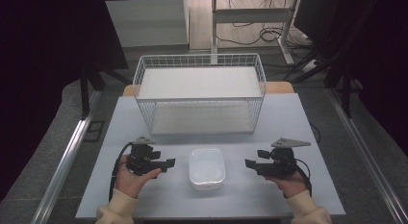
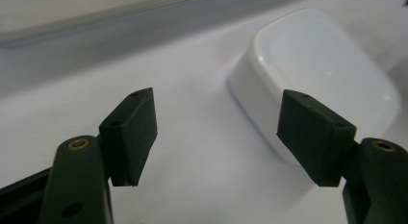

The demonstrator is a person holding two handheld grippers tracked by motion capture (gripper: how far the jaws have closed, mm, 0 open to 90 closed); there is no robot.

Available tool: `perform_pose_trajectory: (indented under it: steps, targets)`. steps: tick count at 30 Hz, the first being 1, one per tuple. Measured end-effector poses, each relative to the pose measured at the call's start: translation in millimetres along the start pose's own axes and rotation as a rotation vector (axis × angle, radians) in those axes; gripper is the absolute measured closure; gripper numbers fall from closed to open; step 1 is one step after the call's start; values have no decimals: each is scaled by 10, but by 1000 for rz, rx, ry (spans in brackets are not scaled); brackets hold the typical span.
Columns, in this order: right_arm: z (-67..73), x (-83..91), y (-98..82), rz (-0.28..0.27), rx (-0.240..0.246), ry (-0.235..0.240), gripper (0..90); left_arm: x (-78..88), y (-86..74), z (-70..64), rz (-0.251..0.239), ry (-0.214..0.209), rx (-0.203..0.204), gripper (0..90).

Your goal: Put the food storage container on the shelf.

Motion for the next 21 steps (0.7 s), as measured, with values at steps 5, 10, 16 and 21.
perform_pose_trajectory:
  steps: [5,10,16,21]
  targets:
    - [121,-87,25,21,-33,39,302,-21,19,-65,-15,-81,80,295]
    - [227,-229,26,52,-91,91,316,-76,24,-154,-34,-173,168,320]
    - [332,-467,-39,117,-139,146,355,-230,-45,-163,-28,-224,279,348]
    - [377,-623,-87,153,-202,180,420,-357,-108,-179,2,-299,361,401]
Point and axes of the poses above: each handheld gripper's, and its own axes: x roughly backward along the jaws, y roughly out of its top, z roughly to its left, the point moved 5 cm from there along -x, roughly forward along the jaws, and after that the axes turned 15 degrees about -z, right-handed, at the moved point
